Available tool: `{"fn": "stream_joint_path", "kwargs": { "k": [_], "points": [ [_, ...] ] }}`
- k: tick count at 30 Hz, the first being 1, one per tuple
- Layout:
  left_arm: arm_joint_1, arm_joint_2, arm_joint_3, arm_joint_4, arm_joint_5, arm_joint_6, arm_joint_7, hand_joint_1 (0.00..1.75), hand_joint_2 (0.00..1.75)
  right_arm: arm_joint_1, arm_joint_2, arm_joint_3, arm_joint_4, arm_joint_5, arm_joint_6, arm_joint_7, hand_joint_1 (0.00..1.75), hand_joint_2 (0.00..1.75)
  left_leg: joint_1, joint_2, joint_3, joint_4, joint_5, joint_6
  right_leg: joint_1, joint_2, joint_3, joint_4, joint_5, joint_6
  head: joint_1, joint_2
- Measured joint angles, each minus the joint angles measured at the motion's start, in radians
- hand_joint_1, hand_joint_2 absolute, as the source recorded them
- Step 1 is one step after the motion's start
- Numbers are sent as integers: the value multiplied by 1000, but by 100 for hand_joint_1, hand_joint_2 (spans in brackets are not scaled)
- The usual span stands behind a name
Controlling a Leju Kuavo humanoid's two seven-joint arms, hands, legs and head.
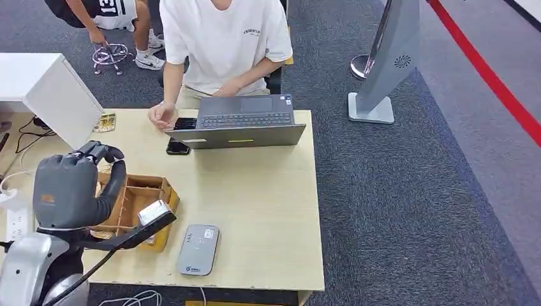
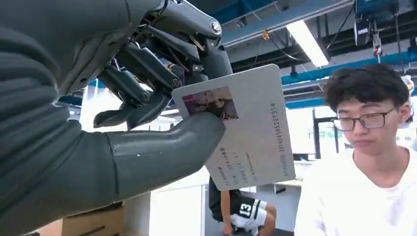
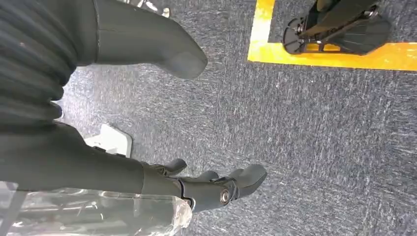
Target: Pass the card to the sensor for recognition and then transmit it.
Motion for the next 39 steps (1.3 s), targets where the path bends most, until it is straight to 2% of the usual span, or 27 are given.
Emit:
{"fn": "stream_joint_path", "kwargs": {
  "k": [5,10,15,19,23,24,29,39],
  "points": [
    [-70,23,22,8,-34,-33,34,175,175,0,0,0,0,-5,0,7,0,175,0,0,0,0,0,0,0,0,0,0,0,0,0,0],
    [-166,49,81,82,-70,-89,60,175,175,-2,0,-16,1,10,8,6,0,175,1,0,0,0,1,-1,0,0,0,1,0,0,0,0],
    [-253,48,149,140,-101,-151,78,175,175,-8,2,-56,12,26,18,-1,0,175,0,0,0,0,1,-1,0,0,0,1,0,0,-1,0],
    [-293,47,157,156,-101,-192,116,175,175,-19,2,-87,26,23,14,8,0,175,0,-1,-1,0,1,-1,0,0,0,1,0,0,0,0],
    [-300,43,157,169,-102,-203,125,175,175,-26,2,-108,39,24,2,10,0,175,0,2,-2,0,1,-1,0,4,-1,1,1,0,0,0],
    [-304,38,157,171,-101,-203,125,0,175,-27,2,-112,41,26,-2,10,0,175,0,3,-3,0,1,-1,0,5,-2,1,2,-1,0,0],
    [-326,11,159,172,-101,-203,85,0,175,-33,2,-132,56,36,-12,-1,0,175,0,1,-4,0,0,-1,0,3,-2,1,1,0,0,0],
    [-327,-13,160,172,-89,-194,75,0,175,-40,1,-149,69,38,-16,-2,0,175,0,1,-3,0,2,-1,0,2,-1,1,1,0,0,0]
  ]
}}
